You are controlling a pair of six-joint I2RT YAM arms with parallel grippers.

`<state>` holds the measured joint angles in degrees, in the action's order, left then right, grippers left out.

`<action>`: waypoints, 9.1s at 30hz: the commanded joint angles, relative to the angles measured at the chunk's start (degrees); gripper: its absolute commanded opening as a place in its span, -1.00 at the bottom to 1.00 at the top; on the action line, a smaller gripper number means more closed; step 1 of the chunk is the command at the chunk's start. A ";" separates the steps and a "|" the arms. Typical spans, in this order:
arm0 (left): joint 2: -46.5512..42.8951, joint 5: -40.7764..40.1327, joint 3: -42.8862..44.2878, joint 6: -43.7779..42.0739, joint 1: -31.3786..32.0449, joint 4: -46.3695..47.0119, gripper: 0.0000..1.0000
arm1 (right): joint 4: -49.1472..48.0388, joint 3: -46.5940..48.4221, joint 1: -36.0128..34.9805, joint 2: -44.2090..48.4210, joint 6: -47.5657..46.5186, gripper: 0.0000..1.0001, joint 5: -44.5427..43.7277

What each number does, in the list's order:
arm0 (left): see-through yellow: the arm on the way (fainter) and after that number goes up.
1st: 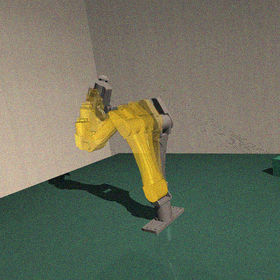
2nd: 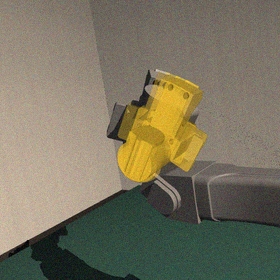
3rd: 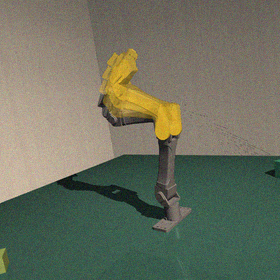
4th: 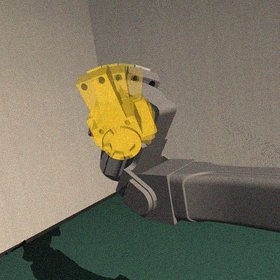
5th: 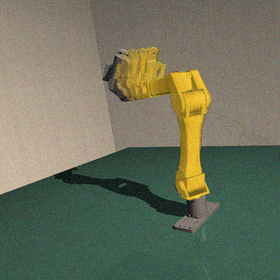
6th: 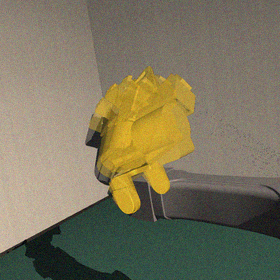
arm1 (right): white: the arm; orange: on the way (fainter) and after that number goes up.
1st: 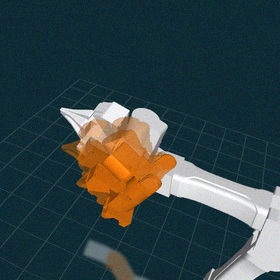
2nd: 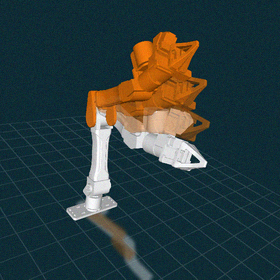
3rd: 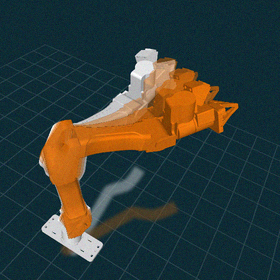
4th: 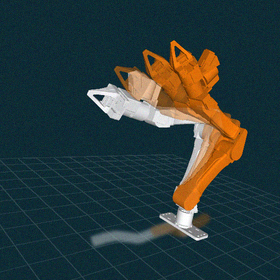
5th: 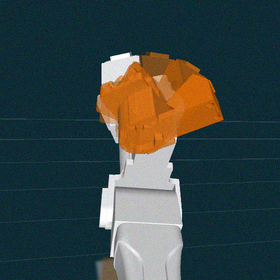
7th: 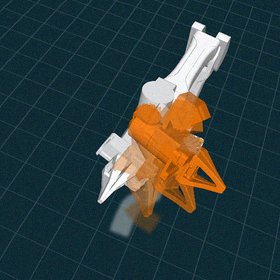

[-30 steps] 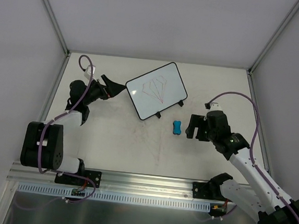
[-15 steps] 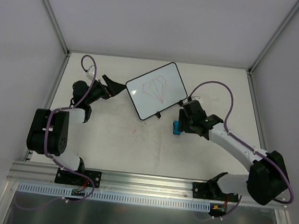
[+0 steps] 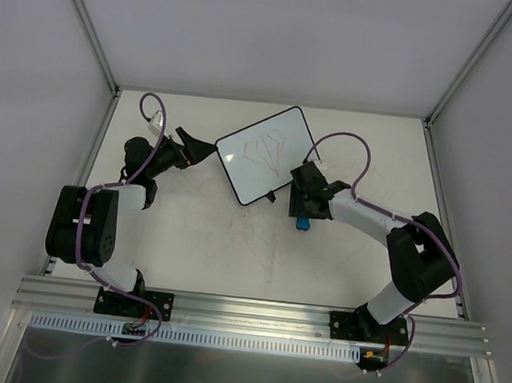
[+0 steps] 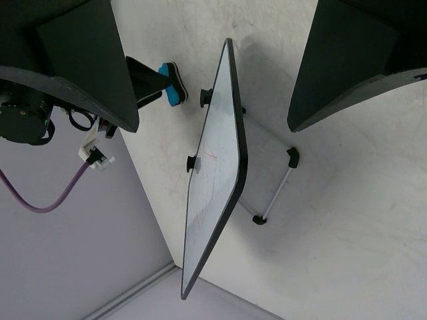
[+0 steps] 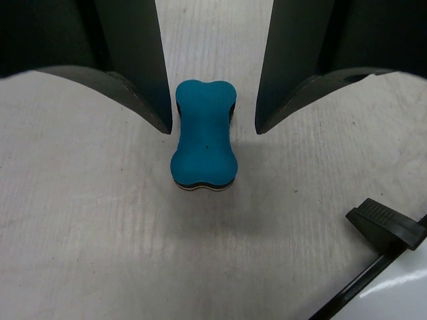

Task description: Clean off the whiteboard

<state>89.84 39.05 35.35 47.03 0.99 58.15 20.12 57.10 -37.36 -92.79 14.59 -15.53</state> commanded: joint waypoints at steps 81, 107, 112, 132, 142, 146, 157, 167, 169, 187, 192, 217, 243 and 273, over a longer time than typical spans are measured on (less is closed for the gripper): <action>9.11 4.99 1.73 3.86 -0.47 15.67 0.65 | 4.13 11.26 -0.08 6.05 -6.32 -1.00 -1.52; 16.86 5.78 8.94 4.04 2.43 18.05 0.38 | -6.85 33.85 4.75 -5.46 -16.17 -1.00 3.22; 15.89 5.43 8.86 2.55 2.52 16.30 0.33 | -8.41 35.45 5.99 -7.31 -15.29 -1.00 3.84; 18.00 4.46 10.79 1.93 4.81 15.94 -0.06 | -12.38 30.09 6.34 -8.10 -13.01 -1.00 5.16; 17.74 2.88 9.82 0.00 5.42 13.48 -0.22 | -13.44 29.21 6.51 -8.10 -12.83 -1.00 5.60; 17.47 2.52 10.08 -0.88 5.86 12.43 -0.24 | -13.70 29.03 6.69 -8.28 -12.39 -1.00 6.39; 17.47 1.03 10.08 -1.94 6.39 10.76 -0.60 | -14.32 29.73 6.69 -9.69 -11.95 -1.00 7.97; 17.65 1.03 9.91 -2.02 6.39 10.93 -0.77 | -18.26 30.00 6.69 -11.62 -10.72 -1.00 10.08; 17.56 0.85 9.56 -2.29 6.39 11.11 -0.78 | -19.15 30.09 6.69 -12.23 -10.63 -1.00 10.78; 19.93 1.73 9.74 -1.50 6.39 12.69 -1.00 | -34.18 28.59 3.18 -17.24 -12.12 -1.00 10.43; 19.76 2.35 10.17 -1.67 6.39 12.16 -1.00 | -34.80 28.85 2.91 -18.21 -12.48 -1.00 9.56; 17.47 2.96 9.73 -3.08 6.39 10.49 -1.00 | -18.20 27.72 10.38 -21.73 4.39 -1.00 0.77; 17.47 3.49 10.17 -3.08 6.48 10.14 -1.00 | -15.81 38.08 0.81 -24.98 -12.03 -1.00 12.98; 16.59 3.32 10.09 -4.05 6.92 8.91 -1.00 | -15.81 36.77 -4.65 -26.04 -16.62 -1.00 10.08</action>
<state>108.09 41.41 44.86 47.09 6.79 66.92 2.83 95.44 -43.07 -116.84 -5.43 -6.09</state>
